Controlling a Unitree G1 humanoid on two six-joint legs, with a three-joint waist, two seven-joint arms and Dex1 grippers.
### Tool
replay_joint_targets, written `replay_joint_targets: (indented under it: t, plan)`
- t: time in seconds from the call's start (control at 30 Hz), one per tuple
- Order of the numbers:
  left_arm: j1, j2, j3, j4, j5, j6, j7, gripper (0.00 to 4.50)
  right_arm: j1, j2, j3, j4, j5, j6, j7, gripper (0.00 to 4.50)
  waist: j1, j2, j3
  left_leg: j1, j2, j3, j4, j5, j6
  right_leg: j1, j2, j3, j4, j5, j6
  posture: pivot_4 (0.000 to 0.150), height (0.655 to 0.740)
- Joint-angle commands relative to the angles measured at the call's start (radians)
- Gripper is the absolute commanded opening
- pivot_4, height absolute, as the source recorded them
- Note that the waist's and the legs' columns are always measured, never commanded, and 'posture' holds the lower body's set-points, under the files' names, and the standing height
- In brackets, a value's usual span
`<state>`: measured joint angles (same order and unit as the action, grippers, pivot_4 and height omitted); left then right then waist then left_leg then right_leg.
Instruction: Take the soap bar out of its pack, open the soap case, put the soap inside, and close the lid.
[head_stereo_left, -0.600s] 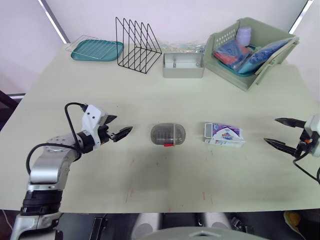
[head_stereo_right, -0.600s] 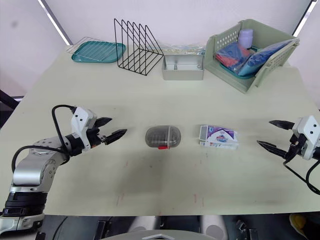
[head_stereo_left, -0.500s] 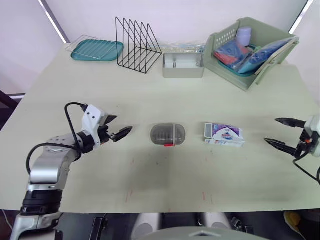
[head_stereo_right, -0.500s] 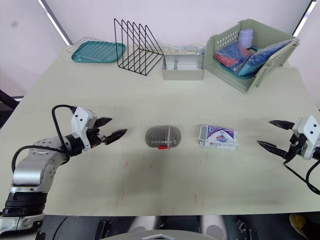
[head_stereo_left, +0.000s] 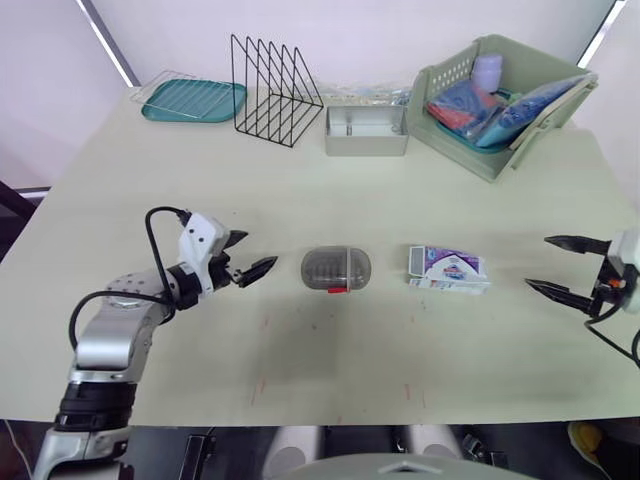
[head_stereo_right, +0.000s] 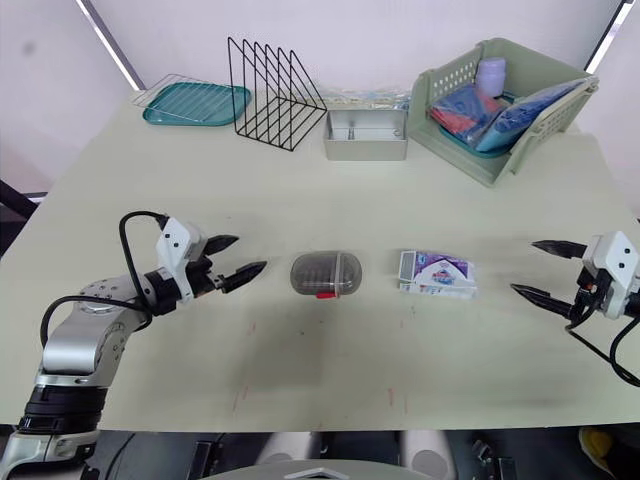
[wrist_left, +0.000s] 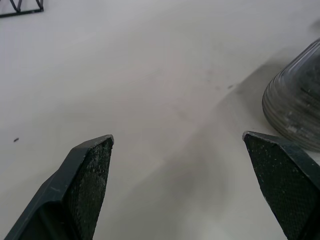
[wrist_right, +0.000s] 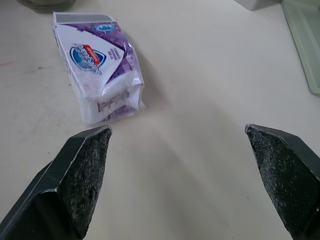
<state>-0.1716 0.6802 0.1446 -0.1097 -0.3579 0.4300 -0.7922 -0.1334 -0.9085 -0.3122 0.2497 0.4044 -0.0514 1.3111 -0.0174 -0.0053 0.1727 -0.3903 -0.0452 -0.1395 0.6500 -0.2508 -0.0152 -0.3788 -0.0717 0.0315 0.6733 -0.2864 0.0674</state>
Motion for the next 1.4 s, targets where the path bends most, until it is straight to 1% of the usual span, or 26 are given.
replay_joint_targets:
  t: [0.03, 0.2, 0.3, 0.4, 0.53, 0.7, 0.87, 1.17, 1.23, 1.27, 1.33, 1.4]
  plan:
    - [-0.045, 0.002, 0.024, -0.003, -0.043, -0.044, -0.055, 4.4, -0.09, -0.049, 0.032, -0.014, 0.003, 0.005, 0.055, 4.5, -0.001, 0.0, 0.0, 0.0, 0.0, 0.0, 0.0, 0.0, 0.0, 0.0, 0.0, 0.0, 0.0, 0.0, 0.0, 0.15, 0.74]
    - [-0.051, 0.022, -0.029, -0.054, -0.103, -0.083, -0.234, 4.4, -0.241, -0.085, 0.168, 0.034, -0.047, 0.047, 0.157, 4.5, -0.002, 0.0, 0.0, 0.0, 0.0, 0.001, 0.0, 0.0, 0.0, 0.0, 0.0, 0.0, -0.001, 0.0, 0.0, 0.15, 0.74]
    - [-0.042, 0.033, -0.087, -0.111, -0.128, -0.086, -0.332, 4.4, -0.327, -0.076, 0.267, 0.052, -0.082, 0.111, 0.21, 4.5, -0.001, 0.001, 0.0, -0.001, 0.001, 0.001, 0.0, 0.0, 0.0, 0.0, 0.0, 0.0, -0.002, 0.0, 0.0, 0.15, 0.74]
    - [-0.03, 0.037, -0.141, -0.152, -0.131, -0.099, -0.391, 4.4, -0.373, -0.048, 0.346, 0.061, -0.119, 0.136, 0.231, 4.5, 0.0, 0.001, 0.0, -0.001, 0.001, 0.001, 0.0, 0.0, 0.0, 0.0, 0.0, 0.0, -0.002, 0.0, 0.0, 0.15, 0.74]
    - [-0.034, 0.02, -0.162, -0.179, -0.14, -0.089, -0.389, 4.4, -0.404, -0.003, 0.391, 0.073, -0.152, 0.12, 0.217, 4.5, 0.0, 0.001, 0.0, -0.001, 0.001, 0.0, 0.0, 0.0, 0.0, 0.0, 0.0, -0.001, -0.001, 0.0, 0.0, 0.15, 0.74]
    - [-0.018, 0.006, -0.178, -0.202, -0.132, -0.096, -0.383, 4.4, -0.382, 0.014, 0.414, 0.053, -0.163, 0.153, 0.205, 4.5, 0.002, 0.001, 0.0, -0.001, 0.0, 0.0, 0.0, 0.0, 0.0, 0.0, 0.0, -0.001, -0.002, 0.0, 0.0, 0.15, 0.74]
    - [-0.001, -0.003, -0.192, -0.215, -0.124, -0.107, -0.377, 4.4, -0.352, 0.036, 0.405, 0.032, -0.164, 0.167, 0.162, 4.5, 0.001, 0.001, 0.0, -0.001, 0.0, -0.001, 0.0, 0.0, 0.0, 0.0, 0.0, -0.001, -0.001, 0.0, 0.0, 0.15, 0.74]
    - [0.004, -0.006, -0.191, -0.206, -0.11, -0.122, -0.354, 4.4, -0.324, 0.061, 0.393, 0.064, -0.168, 0.112, 0.135, 4.5, 0.0, 0.001, 0.001, -0.001, 0.0, -0.001, 0.0, 0.0, 0.0, 0.0, 0.0, -0.001, -0.001, 0.0, 0.0, 0.15, 0.74]
    - [0.004, -0.005, -0.191, -0.2, -0.108, -0.126, -0.353, 4.5, -0.324, 0.065, 0.39, 0.07, -0.174, 0.1, 0.12, 3.99, 0.0, 0.001, 0.001, -0.001, 0.0, -0.001, 0.0, 0.0, 0.0, 0.0, 0.0, -0.001, -0.001, 0.0, 0.0, 0.15, 0.74]
    - [0.005, -0.005, -0.191, -0.197, -0.106, -0.129, -0.353, 4.5, -0.324, 0.065, 0.389, 0.072, -0.177, 0.096, 0.114, 3.81, 0.0, 0.001, 0.001, -0.001, 0.0, -0.001, 0.0, 0.0, 0.0, 0.0, 0.0, -0.001, -0.001, 0.0, 0.0, 0.15, 0.74]
    - [0.006, -0.005, -0.192, -0.193, -0.103, -0.132, -0.352, 4.5, -0.321, 0.064, 0.386, 0.075, -0.179, 0.093, 0.103, 2.73, 0.001, 0.001, 0.0, -0.001, 0.0, -0.001, 0.0, 0.0, 0.0, 0.0, 0.0, -0.001, -0.001, 0.0, 0.0, 0.15, 0.74]
    - [0.01, -0.009, -0.193, -0.195, -0.101, -0.131, -0.346, 4.5, -0.315, 0.061, 0.378, 0.076, -0.183, 0.092, 0.087, 1.76, 0.0, 0.001, 0.0, -0.001, 0.0, -0.001, 0.0, 0.0, 0.0, 0.0, 0.0, -0.001, -0.001, 0.0, 0.0, 0.15, 0.74]
